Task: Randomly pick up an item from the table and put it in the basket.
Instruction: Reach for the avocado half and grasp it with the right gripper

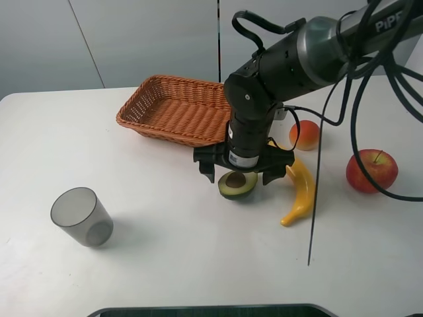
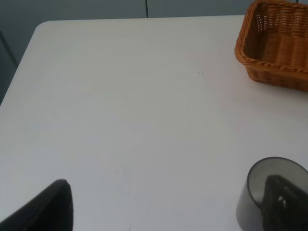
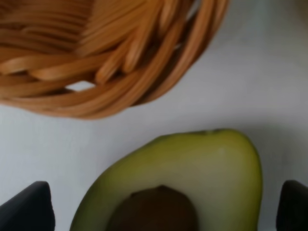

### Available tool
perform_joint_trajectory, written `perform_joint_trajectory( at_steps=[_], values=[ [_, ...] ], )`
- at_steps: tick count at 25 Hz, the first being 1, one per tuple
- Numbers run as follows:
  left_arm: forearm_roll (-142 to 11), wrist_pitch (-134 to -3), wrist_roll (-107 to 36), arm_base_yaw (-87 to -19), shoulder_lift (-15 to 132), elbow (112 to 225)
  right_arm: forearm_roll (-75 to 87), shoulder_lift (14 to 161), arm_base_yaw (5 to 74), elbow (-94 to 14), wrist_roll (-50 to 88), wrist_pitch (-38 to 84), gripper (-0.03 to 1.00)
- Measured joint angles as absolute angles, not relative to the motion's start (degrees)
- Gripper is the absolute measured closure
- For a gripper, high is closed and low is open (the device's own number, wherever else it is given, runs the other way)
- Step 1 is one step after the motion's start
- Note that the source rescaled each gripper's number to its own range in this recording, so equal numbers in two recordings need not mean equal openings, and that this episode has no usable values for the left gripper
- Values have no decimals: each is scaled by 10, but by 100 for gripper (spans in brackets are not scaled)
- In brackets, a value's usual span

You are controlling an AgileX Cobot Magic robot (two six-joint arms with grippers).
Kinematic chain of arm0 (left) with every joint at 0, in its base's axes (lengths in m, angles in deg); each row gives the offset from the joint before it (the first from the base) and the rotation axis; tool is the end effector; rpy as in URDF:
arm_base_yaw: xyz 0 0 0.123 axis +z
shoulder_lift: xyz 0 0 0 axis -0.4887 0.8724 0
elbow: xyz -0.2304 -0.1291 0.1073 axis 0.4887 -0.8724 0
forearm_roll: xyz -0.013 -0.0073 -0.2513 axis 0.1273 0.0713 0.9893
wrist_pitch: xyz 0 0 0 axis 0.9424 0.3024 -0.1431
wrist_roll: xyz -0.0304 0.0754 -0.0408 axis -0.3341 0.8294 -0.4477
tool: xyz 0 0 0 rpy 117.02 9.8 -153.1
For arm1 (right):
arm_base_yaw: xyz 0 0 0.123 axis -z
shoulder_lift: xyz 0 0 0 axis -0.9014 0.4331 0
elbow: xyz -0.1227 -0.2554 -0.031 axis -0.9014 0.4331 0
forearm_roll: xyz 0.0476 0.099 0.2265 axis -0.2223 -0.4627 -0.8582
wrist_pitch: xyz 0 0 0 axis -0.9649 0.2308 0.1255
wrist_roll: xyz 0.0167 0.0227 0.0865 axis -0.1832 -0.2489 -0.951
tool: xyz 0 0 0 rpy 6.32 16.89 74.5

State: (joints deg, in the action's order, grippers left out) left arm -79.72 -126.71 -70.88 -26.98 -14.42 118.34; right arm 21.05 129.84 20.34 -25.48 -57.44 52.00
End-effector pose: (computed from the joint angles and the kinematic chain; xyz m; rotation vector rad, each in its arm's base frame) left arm -0.0073 0.0012 0.2786 -0.0611 2.0512 0.0355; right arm 0.2638 0.2452 0.1077 0.1112 3.0064 0.0453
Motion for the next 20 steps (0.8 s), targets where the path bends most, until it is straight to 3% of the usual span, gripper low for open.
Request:
perform_joint_trajectory(
  at_steps=[15,16,17,19,20],
  values=[
    [-797,-1267,-709,-270,-144,1183,211,1332,203,-255,-574,511,-3],
    [-797,-1267,-709,-270,-144,1183,211,1332,203,-255,-574,511,7],
    [-797,-1267,-709,-270,-144,1183,211,1332,203,-255,-575,511,32],
    [-797,-1267,-709,-270,-144,1183,211,1332,203,-255,-578,511,97],
    [-797,-1267,-709,-270,-144,1183,211,1332,203,-255,-579,511,96]
  ],
)
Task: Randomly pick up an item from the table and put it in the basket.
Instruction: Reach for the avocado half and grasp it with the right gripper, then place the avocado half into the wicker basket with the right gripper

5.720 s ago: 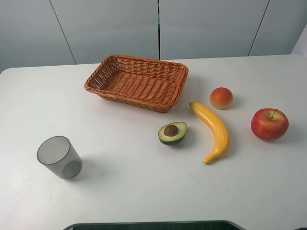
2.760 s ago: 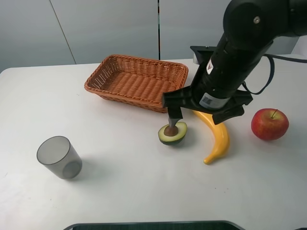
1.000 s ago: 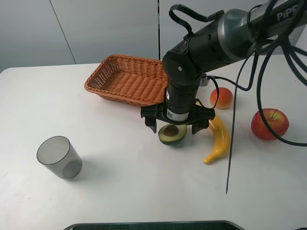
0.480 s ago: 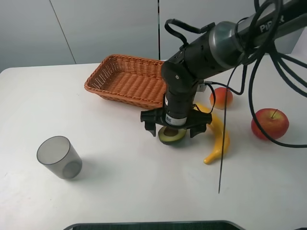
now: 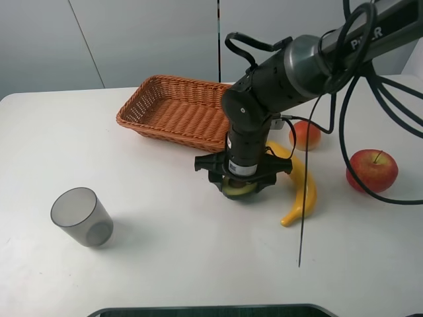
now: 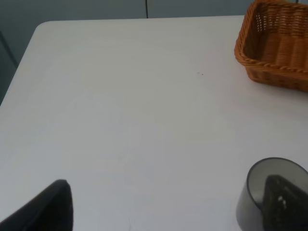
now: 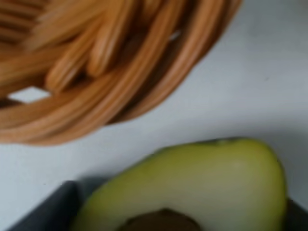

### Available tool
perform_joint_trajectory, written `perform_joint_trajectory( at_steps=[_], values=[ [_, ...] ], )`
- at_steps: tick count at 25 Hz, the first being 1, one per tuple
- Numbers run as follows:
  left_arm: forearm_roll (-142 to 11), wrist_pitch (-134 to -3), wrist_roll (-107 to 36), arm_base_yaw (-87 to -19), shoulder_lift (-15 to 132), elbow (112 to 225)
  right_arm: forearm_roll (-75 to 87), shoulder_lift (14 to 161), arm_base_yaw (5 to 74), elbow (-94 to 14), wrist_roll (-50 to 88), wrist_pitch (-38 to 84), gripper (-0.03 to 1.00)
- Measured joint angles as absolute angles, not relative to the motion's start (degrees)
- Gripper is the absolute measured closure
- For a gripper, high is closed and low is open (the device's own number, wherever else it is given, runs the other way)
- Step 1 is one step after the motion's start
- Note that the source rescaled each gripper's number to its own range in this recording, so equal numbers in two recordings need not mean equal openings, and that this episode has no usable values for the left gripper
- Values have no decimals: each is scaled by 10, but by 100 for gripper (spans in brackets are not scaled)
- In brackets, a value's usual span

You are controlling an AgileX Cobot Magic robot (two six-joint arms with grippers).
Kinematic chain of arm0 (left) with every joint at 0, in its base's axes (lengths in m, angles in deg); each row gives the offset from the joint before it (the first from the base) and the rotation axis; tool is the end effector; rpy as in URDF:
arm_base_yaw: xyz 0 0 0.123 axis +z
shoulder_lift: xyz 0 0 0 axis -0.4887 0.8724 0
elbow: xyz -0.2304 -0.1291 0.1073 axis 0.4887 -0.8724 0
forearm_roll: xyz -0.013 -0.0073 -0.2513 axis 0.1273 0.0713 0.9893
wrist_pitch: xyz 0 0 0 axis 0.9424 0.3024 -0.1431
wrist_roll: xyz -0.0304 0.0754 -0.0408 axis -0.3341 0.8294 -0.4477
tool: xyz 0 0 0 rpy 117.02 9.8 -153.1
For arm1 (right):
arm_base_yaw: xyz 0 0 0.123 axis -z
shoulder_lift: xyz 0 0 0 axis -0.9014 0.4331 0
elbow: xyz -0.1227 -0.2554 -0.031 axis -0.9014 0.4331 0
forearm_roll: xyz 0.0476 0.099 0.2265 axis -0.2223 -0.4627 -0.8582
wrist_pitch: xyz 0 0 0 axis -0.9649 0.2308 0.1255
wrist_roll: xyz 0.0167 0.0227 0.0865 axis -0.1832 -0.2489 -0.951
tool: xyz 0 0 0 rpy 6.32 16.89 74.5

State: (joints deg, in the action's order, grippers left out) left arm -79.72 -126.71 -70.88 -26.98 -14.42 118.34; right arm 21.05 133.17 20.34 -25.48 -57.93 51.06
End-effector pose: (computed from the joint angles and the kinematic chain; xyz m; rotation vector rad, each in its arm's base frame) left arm -0.0073 0.0012 0.2786 -0.0611 2.0512 0.0355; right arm 0.2637 0.2453 0.0869 0.1210 3.0364 0.0022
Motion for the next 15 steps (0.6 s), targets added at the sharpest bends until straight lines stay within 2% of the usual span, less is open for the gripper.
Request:
perform_joint_trajectory(
  at_steps=[15],
  values=[
    [-797,-1267,-709,-270,-144,1183,213,1332,203,-256,-583,511,97]
  ],
)
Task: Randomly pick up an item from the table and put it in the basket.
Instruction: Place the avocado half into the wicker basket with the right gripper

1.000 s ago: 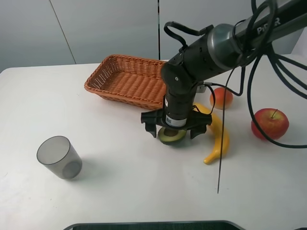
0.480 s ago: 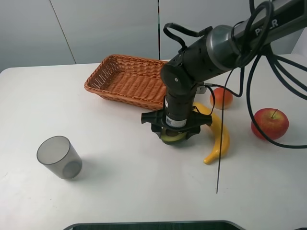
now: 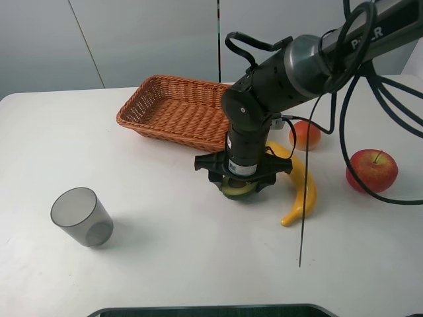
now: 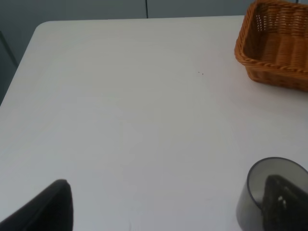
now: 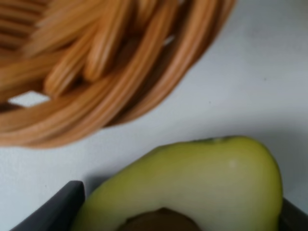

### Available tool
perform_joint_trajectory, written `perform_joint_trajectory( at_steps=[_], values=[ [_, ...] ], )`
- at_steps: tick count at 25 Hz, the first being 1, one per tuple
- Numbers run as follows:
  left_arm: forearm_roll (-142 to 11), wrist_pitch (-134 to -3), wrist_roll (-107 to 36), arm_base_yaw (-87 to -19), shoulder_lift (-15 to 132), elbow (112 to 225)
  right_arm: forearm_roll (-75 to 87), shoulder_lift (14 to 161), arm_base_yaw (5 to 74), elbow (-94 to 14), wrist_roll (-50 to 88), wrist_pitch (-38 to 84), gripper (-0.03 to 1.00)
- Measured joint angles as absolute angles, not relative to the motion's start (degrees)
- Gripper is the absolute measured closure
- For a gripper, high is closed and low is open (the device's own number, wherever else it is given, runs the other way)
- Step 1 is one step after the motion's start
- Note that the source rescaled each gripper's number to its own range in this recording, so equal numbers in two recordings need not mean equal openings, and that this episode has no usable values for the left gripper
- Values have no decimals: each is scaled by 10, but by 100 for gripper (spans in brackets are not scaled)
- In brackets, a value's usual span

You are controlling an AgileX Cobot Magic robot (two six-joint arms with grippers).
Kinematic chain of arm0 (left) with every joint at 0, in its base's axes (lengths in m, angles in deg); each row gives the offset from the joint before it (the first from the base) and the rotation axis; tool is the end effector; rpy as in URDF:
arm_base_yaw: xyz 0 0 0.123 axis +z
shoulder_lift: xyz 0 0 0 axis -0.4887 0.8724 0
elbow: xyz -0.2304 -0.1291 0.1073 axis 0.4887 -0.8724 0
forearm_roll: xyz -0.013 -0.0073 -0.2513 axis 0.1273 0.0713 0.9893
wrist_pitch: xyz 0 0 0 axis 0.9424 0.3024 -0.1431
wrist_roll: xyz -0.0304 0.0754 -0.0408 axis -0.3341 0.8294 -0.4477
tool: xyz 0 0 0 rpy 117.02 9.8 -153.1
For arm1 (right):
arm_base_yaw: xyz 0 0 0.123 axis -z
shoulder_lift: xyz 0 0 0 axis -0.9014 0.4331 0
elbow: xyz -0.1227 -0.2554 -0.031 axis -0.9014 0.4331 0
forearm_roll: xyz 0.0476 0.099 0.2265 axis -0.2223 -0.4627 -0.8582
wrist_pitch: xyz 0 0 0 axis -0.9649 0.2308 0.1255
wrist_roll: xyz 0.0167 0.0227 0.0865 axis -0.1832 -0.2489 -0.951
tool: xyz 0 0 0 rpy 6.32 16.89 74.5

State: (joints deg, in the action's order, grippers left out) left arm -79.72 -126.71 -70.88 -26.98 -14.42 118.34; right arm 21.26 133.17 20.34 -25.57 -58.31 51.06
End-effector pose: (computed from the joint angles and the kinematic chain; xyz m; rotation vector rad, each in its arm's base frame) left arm -0.0073 0.0012 0.2786 -0.0611 2.0512 0.0355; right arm 0.2642 0.2455 0.0872 0.1268 3.0334 0.0021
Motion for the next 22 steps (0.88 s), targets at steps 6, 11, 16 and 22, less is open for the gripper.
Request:
perform_joint_trajectory(
  at_steps=[6,11,16,22],
  values=[
    [-797,-1267,-709,-270,-144,1183,213,1330,203,-256,-583,517,97],
    [-797,-1267,-709,-270,-144,1183,210,1298,203,-256,-581,530,97],
    [-797,-1267,-709,-270,-144,1183,208,1256,203,-256,-553,554,97],
    [-797,-1267,-709,-270,-144,1183,204,1204,203,-256,-506,583,97]
  ],
)
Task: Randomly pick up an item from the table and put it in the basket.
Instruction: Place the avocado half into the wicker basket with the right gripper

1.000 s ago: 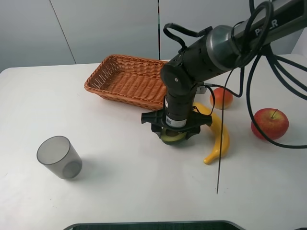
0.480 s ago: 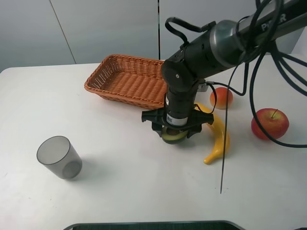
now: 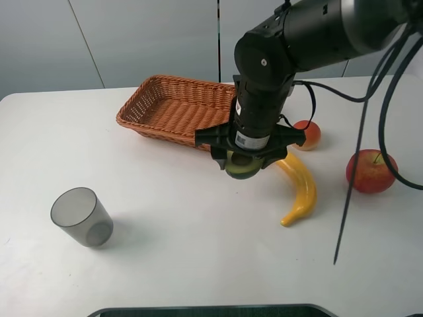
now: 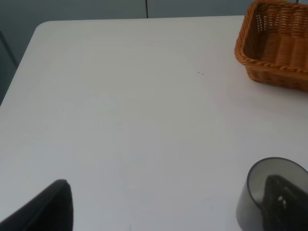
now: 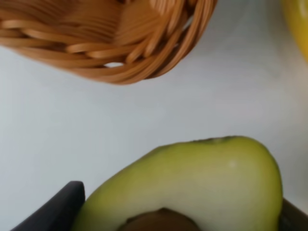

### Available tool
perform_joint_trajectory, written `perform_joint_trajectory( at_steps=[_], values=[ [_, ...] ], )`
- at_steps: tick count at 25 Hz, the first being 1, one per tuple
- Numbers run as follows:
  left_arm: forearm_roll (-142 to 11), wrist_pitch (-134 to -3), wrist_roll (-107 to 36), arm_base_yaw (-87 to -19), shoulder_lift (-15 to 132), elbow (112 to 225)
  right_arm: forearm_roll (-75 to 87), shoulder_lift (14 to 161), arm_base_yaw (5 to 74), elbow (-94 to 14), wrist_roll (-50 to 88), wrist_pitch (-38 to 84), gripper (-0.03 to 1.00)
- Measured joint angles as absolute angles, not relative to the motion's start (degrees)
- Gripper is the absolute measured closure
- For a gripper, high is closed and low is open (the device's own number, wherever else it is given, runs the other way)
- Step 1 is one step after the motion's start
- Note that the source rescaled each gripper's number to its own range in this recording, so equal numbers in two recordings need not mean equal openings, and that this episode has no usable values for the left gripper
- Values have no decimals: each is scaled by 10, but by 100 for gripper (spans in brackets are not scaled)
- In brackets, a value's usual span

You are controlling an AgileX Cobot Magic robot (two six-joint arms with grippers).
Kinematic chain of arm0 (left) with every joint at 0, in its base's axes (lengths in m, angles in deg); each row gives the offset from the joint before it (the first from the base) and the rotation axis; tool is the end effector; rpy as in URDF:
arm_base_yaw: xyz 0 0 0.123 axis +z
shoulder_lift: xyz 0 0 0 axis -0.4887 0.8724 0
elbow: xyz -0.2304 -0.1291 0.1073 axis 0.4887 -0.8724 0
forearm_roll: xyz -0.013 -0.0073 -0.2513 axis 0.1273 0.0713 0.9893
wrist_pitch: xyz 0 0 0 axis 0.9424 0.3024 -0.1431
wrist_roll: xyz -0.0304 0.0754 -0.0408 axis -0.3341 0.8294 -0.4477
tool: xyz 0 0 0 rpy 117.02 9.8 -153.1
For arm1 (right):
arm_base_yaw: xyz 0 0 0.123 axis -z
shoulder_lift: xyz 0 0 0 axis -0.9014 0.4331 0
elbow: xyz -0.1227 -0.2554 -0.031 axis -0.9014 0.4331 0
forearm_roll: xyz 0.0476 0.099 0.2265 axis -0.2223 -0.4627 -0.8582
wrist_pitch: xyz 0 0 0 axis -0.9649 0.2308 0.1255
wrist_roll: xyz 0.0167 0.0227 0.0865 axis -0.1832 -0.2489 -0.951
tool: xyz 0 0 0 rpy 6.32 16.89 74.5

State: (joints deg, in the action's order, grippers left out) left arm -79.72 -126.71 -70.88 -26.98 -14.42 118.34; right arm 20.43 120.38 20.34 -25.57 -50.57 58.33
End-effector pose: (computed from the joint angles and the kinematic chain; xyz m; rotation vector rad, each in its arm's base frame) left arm -0.0073 0.0012 0.2786 -0.0611 2.0512 0.0355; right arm 0.2555 0.2368 0.1653 -0.0402 2.9636 0.0884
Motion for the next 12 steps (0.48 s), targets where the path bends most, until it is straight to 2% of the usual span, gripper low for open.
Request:
perform_joint_trajectory(
  at_steps=[6,12],
  values=[
    [-797,-1267,-711,-270,-144,1183,182,1167,204,-268,-424,596,97],
    [-797,-1267,-711,-270,-144,1183,175,1167,212,-335,-354,602,97]
  ],
)
